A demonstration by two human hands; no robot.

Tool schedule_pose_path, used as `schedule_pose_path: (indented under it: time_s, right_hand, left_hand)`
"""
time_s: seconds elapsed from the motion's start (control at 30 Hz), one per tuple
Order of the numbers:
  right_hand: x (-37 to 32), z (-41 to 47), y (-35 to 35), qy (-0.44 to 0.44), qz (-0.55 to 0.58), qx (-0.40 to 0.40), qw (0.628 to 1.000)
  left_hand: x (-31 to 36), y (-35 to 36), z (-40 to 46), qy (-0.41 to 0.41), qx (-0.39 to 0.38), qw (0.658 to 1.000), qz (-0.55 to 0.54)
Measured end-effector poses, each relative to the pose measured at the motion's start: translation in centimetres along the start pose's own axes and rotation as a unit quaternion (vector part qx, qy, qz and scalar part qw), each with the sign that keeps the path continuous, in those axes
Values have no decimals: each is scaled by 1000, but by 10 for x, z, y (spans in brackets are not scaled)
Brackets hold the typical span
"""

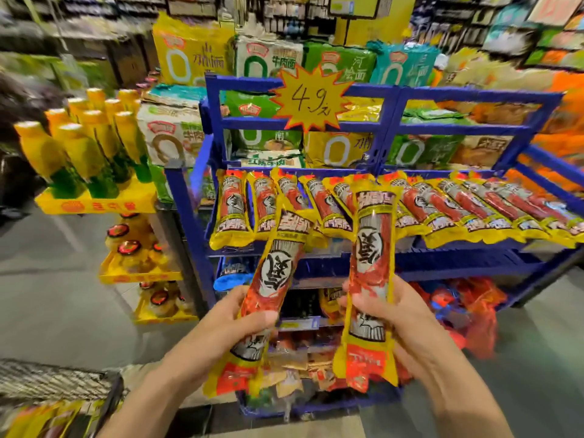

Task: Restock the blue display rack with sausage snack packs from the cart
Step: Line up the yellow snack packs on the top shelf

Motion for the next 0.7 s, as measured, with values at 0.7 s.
schedule_pose_path:
  time_s: [0.7]
  right_hand:
    - [-80, 50, -56, -21, -243, -18, 970]
  left_hand:
    - [96, -26, 30, -131, -102, 887, 431]
Point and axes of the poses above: each hand's wrist, its own z-axis towards the middle knuckle, its own y-axis out of the palm, x = y × z, the point moved 1 cm from there along z, towards the middle knuckle, and after that the axes turned 15 degrees about -x, right-handed, at the moved point
